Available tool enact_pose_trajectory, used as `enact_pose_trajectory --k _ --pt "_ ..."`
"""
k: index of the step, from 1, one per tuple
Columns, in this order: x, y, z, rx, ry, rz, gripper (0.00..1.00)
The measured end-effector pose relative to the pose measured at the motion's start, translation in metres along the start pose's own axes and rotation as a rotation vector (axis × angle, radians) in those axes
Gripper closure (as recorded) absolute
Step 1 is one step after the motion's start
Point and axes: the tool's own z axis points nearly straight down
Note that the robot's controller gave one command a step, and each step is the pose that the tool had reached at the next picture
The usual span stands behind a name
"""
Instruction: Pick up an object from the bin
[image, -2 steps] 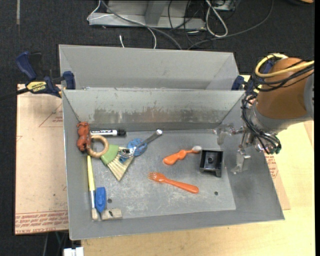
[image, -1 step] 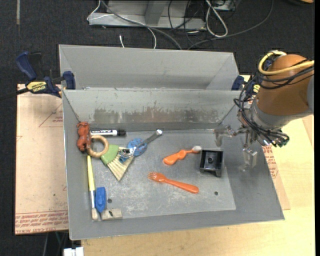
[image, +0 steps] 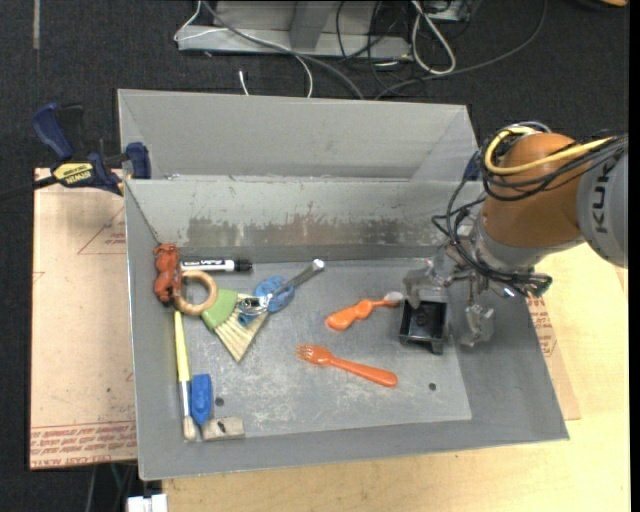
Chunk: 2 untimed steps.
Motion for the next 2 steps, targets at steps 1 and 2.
enact_pose_trajectory --k 1,2 --pt "-0.0086 -0.0011 0.0189 -0.006 -0.017 -0.245 1.0" --pt "-0.0087 -0.001 0.018 -0.006 -0.018 -0.245 1.0"
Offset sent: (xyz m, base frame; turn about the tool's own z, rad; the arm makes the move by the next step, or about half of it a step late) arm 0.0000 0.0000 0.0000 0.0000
